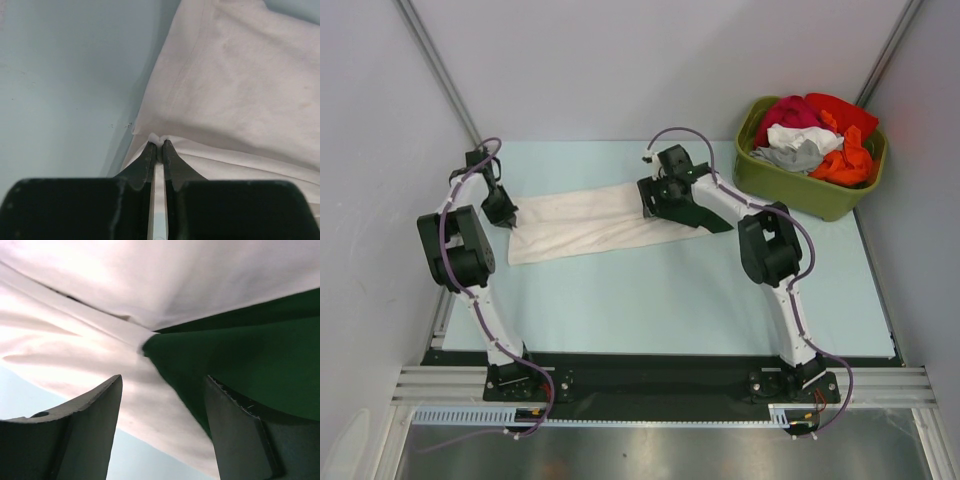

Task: Fold and stack the t-shirts
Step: Fold the tshirt

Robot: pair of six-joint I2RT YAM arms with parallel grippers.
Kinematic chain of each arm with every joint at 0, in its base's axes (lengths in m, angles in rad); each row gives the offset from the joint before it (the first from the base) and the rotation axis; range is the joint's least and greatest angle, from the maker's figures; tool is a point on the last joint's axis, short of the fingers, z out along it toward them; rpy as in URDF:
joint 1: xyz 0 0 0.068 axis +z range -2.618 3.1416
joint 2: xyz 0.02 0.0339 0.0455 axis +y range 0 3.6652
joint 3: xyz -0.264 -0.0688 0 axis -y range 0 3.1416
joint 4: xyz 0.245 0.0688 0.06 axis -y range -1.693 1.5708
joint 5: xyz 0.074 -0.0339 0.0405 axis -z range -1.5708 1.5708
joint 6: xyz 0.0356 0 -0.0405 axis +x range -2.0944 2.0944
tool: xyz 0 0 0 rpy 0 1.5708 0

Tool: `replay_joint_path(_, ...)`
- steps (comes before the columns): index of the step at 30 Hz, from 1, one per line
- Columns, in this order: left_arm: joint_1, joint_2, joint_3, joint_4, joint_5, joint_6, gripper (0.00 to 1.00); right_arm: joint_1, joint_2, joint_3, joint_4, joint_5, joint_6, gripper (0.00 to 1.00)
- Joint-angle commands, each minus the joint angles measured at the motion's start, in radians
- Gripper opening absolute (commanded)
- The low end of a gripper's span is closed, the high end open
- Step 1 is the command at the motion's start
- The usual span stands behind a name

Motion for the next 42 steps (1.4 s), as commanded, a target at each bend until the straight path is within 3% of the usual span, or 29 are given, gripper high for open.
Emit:
replay_joint_path(1,0.003,-0.061,0.050,0.002,-0.024,-0.014,0.09,0.019,0.032,0.047,-0.002,0.031,-0.018,0.70)
replay_joint_path(9,0.003,-0.061,0.048,-0.001,-0.025,-0.022,0.09,0.036,0.083,0.102,0.041,0.166,0.028,0.52)
replay_joint_path(15,0.003,-0.059,0.035,-0.001,-0.022,-0.030,0.08,0.042,0.078,0.093,0.095,0.237,0.060,0.50)
replay_joint_path(17,0.002,-0.064,0.028,0.000,-0.025,-0.036,0.07,0.039,0.069,0.082,0.113,0.263,0.074,0.45)
replay_joint_path(21,0.003,-0.073,0.019,0.002,-0.043,-0.063,0.04,0.042,0.053,0.070,0.148,0.264,0.167,0.19)
replay_joint_path(24,0.006,-0.079,0.005,0.014,-0.053,-0.091,0.02,0.047,0.040,0.050,0.181,0.280,0.257,0.11)
replay_joint_path(32,0.015,-0.038,0.021,0.016,-0.085,-0.113,0.02,0.050,0.069,0.059,0.172,0.251,0.316,0.13)
replay_joint_path(35,0.025,-0.009,0.028,0.011,-0.116,-0.108,0.02,0.045,0.073,0.051,0.152,0.216,0.319,0.20)
replay_joint_path(36,0.028,0.000,0.030,0.009,-0.117,-0.103,0.03,0.044,0.073,0.051,0.147,0.208,0.318,0.30)
replay_joint_path(38,0.031,0.023,0.031,0.008,-0.138,-0.102,0.07,0.041,0.075,0.059,0.133,0.171,0.313,0.33)
replay_joint_path(42,0.035,0.025,0.050,-0.014,-0.152,-0.106,0.27,0.025,0.058,0.097,0.052,0.113,0.313,0.51)
